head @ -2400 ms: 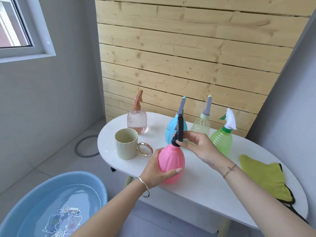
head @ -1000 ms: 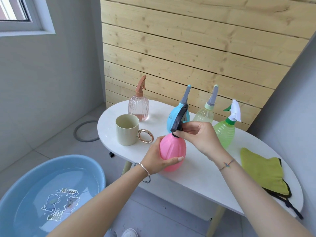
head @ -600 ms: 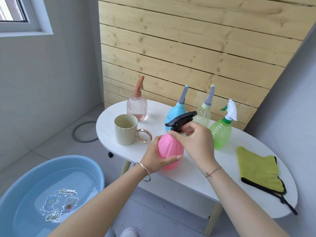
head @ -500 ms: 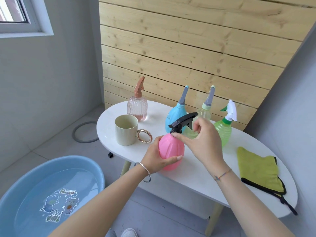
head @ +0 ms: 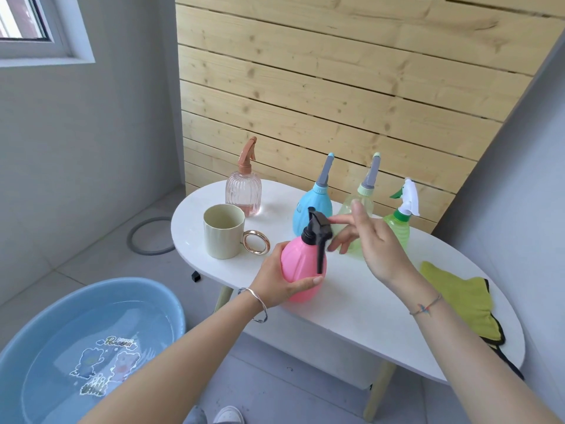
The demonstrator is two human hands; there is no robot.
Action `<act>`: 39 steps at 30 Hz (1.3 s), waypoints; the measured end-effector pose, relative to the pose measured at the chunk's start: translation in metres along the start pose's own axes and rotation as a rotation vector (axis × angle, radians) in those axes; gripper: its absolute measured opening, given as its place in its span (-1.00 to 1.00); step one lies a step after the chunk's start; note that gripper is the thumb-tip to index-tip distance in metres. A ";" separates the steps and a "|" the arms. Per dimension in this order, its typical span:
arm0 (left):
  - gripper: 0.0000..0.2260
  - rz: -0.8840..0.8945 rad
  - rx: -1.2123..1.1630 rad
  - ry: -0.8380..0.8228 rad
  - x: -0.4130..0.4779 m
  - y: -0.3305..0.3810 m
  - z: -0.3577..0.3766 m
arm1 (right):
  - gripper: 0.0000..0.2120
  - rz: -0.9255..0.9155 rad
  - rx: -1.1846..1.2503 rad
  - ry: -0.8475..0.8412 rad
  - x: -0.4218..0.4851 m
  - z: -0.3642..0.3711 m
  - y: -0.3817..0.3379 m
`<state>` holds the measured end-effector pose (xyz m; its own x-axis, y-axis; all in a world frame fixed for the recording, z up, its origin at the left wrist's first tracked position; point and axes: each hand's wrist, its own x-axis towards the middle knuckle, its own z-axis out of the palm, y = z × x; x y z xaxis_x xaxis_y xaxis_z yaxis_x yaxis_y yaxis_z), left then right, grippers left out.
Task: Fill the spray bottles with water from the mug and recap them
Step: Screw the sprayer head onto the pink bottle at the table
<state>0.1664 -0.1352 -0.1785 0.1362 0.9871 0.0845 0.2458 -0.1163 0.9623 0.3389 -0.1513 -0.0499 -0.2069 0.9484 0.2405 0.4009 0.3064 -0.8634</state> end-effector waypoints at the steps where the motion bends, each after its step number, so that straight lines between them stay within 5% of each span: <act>1: -0.16 0.001 -0.002 -0.001 0.000 0.000 0.000 | -0.45 -0.003 0.005 0.022 0.001 0.000 0.001; 5: -0.14 0.013 0.009 0.002 0.001 -0.002 0.000 | -0.81 0.071 -0.035 -0.062 0.016 -0.007 0.013; 8: -0.19 -0.002 -0.004 -0.004 0.000 0.000 0.000 | -0.50 0.184 0.076 -0.285 0.023 -0.003 0.021; 11: -0.20 0.003 -0.019 -0.004 0.000 0.001 0.000 | -0.39 0.176 0.171 -0.298 0.029 0.004 0.023; 16: -0.21 0.013 -0.004 -0.003 -0.001 0.002 0.001 | -0.52 0.082 0.037 -0.097 0.032 0.025 0.028; 22: -0.19 -0.002 -0.009 -0.002 0.000 0.001 0.001 | -0.63 0.101 0.255 -0.338 0.031 0.008 0.030; 30: -0.33 -0.019 0.003 -0.034 0.003 0.001 -0.005 | -0.81 -0.060 0.058 -0.128 0.035 0.021 0.034; 35: -0.21 -0.059 0.059 -0.200 0.011 0.004 -0.020 | -0.75 0.053 0.085 -0.464 0.038 0.010 0.032; 39: -0.18 -0.071 0.106 -0.242 0.017 0.002 -0.025 | -0.77 0.018 0.128 -0.349 0.038 0.018 0.038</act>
<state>0.1453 -0.1164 -0.1682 0.3372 0.9396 -0.0584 0.3600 -0.0714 0.9302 0.3300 -0.1047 -0.0820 -0.5016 0.8615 0.0783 0.2971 0.2565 -0.9197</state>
